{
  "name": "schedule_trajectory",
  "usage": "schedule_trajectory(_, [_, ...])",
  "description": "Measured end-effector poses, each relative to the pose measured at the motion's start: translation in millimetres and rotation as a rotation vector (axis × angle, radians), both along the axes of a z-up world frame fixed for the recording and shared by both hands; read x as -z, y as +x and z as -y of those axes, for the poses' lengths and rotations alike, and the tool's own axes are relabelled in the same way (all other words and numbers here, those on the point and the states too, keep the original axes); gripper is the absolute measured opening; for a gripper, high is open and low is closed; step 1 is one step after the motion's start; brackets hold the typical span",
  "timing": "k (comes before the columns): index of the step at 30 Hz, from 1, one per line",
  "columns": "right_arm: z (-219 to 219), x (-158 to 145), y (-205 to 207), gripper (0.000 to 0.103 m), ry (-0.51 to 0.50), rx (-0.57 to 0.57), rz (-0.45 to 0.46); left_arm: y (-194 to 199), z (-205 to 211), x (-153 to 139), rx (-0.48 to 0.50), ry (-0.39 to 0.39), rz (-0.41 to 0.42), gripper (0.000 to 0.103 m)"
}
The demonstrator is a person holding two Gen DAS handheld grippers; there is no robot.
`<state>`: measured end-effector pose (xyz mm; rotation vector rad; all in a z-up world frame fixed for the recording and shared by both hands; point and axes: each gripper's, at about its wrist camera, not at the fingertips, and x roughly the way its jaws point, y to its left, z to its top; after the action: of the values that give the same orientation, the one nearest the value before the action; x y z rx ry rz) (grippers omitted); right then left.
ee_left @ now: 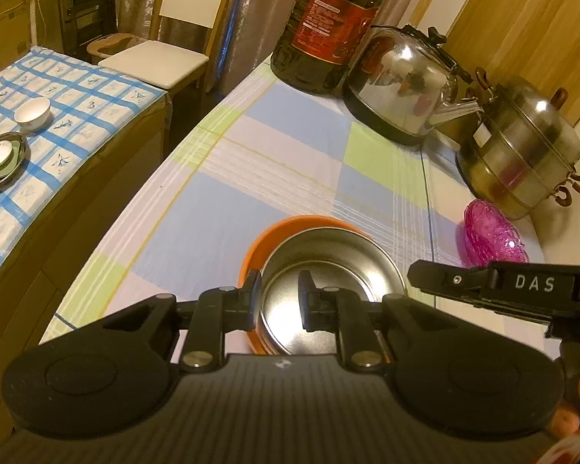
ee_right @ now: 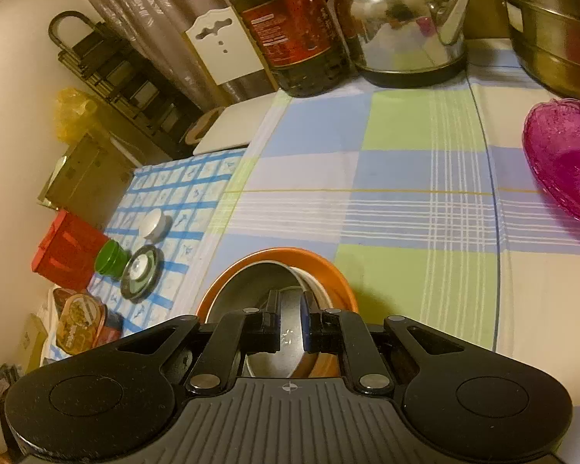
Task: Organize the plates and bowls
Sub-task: 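Lower the small steel bowl into the orange bowl with both tools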
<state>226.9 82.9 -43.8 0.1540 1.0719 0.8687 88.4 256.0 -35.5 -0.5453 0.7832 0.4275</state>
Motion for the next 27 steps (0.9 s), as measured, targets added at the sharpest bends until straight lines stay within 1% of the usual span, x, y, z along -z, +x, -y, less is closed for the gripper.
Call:
schedule_trajectory(11, [-6.5, 14.6, 0.9, 0.011, -0.03, -0.017, -0.057, 9.7, -0.9, 18.0, 0.032, -0.055, -0.009, 0.016])
schedule_trajectory(17, [-6.3, 17.2, 2.0, 0.011, -0.03, -0.012, -0.066, 12.4, -1.2, 22.4, 0.035, -0.066, -0.015, 0.016])
schedule_trajectory(19, [-5.4, 17.5, 2.8, 0.011, -0.021, -0.002, -0.067, 14.1, -1.4, 22.7, 0.038, -0.062, -0.019, 0.016])
schedule_trajectory(23, [-1.2, 13.7, 7.3, 0.011, 0.037, 0.022, -0.071, 15.7, -2.3, 19.4, 0.039, -0.052, -0.008, 0.016])
schedule_trajectory(25, [-1.7, 12.7, 9.2, 0.011, 0.041, 0.03, -0.068, 17.9, -4.7, 19.0, 0.037, -0.052, -0.005, 0.016])
schedule_trajectory(27, [-3.7, 16.4, 12.1, 0.01, 0.036, 0.033, -0.086, 20.3, -6.7, 20.4, 0.036, -0.05, -0.009, 0.016])
